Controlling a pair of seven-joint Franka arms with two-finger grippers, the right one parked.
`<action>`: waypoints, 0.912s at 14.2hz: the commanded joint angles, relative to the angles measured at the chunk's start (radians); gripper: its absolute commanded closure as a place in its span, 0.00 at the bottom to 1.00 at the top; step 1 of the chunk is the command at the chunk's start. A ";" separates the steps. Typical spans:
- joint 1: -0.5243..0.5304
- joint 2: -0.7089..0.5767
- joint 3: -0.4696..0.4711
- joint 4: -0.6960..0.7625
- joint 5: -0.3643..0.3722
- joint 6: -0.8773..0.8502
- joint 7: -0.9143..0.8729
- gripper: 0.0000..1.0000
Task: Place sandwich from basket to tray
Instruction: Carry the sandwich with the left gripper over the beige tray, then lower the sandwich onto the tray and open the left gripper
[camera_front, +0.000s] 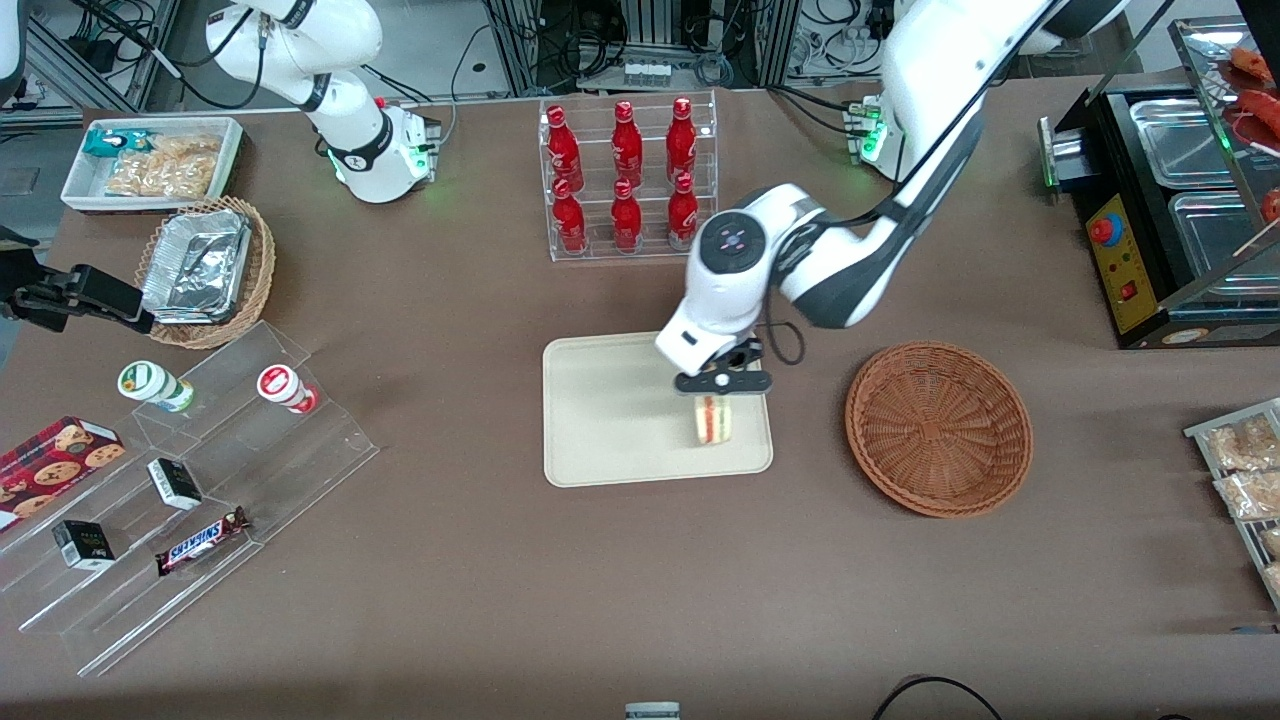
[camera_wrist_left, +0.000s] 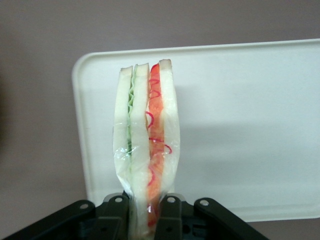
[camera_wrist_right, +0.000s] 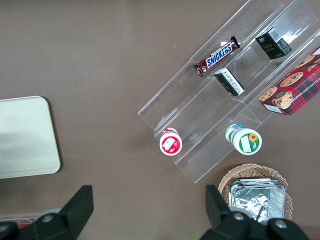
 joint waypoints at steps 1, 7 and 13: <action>-0.075 0.126 0.025 0.182 0.026 -0.075 -0.033 0.84; -0.157 0.205 0.041 0.239 0.026 -0.070 -0.083 0.82; -0.164 0.215 0.042 0.249 0.023 -0.061 -0.090 0.00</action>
